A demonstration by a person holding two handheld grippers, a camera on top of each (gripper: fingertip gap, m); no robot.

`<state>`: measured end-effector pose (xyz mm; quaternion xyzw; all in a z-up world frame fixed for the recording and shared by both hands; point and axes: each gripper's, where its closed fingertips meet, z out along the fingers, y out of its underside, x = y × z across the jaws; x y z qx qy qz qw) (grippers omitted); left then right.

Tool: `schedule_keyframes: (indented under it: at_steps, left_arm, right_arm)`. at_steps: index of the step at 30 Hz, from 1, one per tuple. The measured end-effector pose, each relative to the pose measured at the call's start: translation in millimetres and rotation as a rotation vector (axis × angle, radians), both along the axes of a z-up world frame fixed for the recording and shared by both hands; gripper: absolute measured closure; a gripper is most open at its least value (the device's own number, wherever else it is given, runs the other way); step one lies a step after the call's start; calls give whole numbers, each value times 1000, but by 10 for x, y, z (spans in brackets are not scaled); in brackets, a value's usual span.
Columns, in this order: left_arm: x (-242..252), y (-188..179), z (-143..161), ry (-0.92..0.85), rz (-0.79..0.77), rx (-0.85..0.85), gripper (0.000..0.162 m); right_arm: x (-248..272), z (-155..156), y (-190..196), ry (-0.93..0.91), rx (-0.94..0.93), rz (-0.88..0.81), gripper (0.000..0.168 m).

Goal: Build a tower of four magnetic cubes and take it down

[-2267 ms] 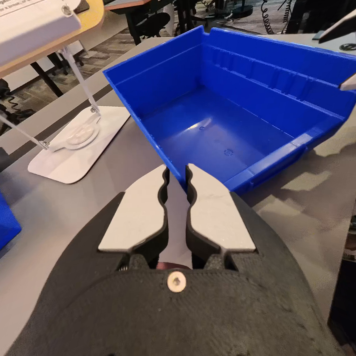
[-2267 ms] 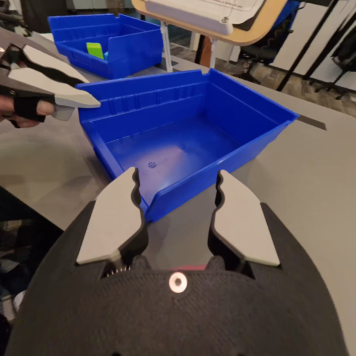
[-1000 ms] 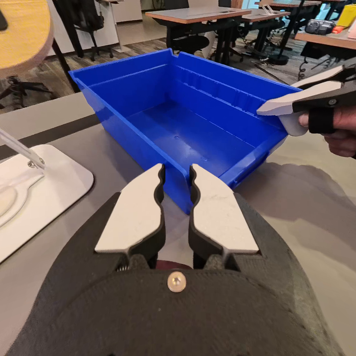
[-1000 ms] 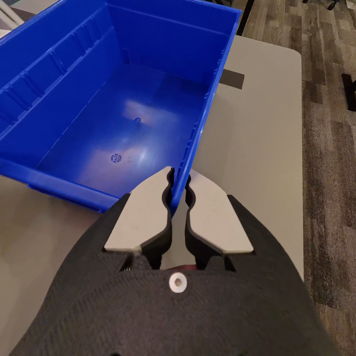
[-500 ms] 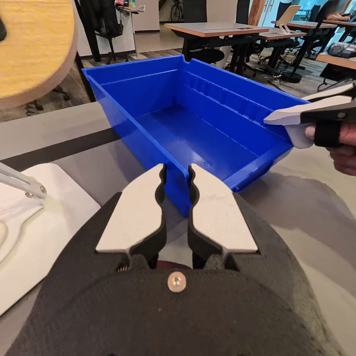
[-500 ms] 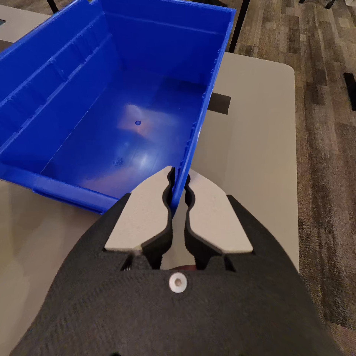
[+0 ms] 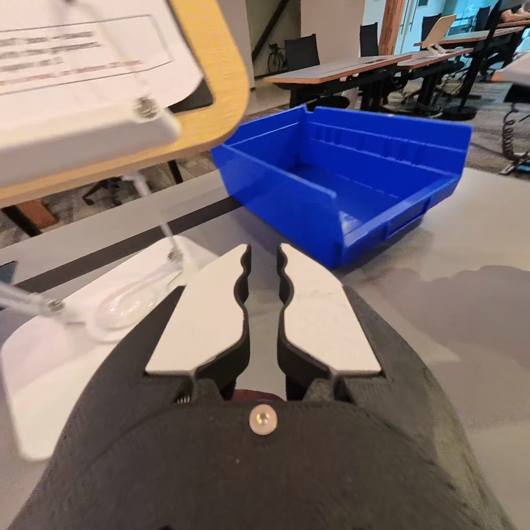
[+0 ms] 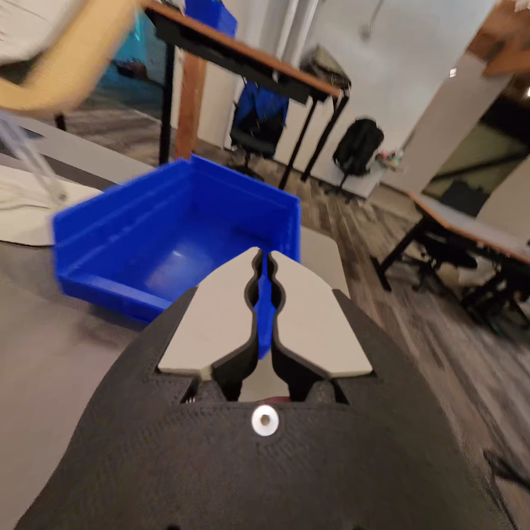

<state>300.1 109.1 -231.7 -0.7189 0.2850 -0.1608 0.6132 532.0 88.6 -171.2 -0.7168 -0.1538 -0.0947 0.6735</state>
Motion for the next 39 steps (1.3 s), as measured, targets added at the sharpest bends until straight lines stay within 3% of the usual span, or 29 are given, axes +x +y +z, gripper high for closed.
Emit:
schedule_keyframes:
  at_steps: [6,9,14,24,39]
  left_arm:
    - [-844,-110,-95,65,100,18,159]
    - [-1188,-133,-82,45,146,14,162]
    - [-1580,-67,-173,51,199,-20,162]
    - [-1702,176,-171,109,274,20,162]
    - [-1600,307,-170,117,279,29,162]
  right_arm:
    - [-1443,-226,-223,-155,4,211,168]
    - [-2141,-442,-289,-140,-30,334,168]
    - [-2894,-786,-212,-168,-103,427,168]
    - [-3208,-795,422,85,-184,299,168]
    - [-3167,-812,590,148,-207,200,168]
